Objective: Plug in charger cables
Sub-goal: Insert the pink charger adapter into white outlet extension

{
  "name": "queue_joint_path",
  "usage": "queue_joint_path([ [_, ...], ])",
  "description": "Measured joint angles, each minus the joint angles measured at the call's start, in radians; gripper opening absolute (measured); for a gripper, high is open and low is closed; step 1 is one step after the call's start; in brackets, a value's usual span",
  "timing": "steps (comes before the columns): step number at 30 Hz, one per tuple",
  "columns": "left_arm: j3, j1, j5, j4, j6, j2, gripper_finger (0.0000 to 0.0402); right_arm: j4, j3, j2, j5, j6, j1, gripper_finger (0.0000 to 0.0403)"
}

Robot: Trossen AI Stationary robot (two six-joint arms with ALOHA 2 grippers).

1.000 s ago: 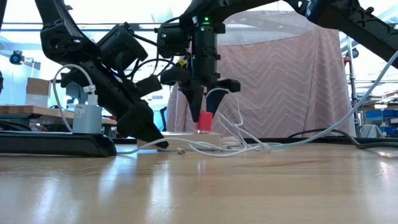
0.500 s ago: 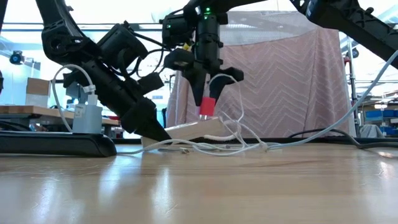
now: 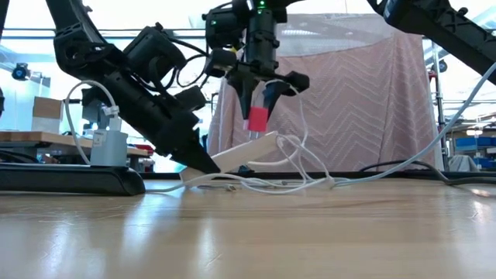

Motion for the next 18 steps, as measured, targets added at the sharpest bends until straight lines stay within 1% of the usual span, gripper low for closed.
queue_joint_path([
  [2, 0.009, 0.000, 0.005, 0.033, -0.005, 0.003, 0.0180, -0.013, -0.001, 0.000, -0.003, 0.029, -0.003, 0.0138],
  [8, 0.035, -0.002, -0.006, -0.008, -0.052, 0.005, 0.0176, 0.003, -0.007, 0.006, 0.007, 0.050, -0.028, 0.0138],
  [13, 0.027, 0.023, -0.020, 0.006, -0.076, 0.022, 0.0178, 0.014, -0.008, 0.014, 0.008, 0.055, -0.036, 0.0138],
  [16, 0.038, 0.057, 0.025, 0.014, -0.129, 0.061, 0.0178, 0.009, -0.006, 0.017, 0.032, 0.055, -0.045, 0.0138],
  [18, 0.054, 0.073, 0.052, 0.012, -0.160, 0.084, 0.0176, 0.007, -0.003, 0.017, 0.074, 0.047, -0.051, 0.0138],
])
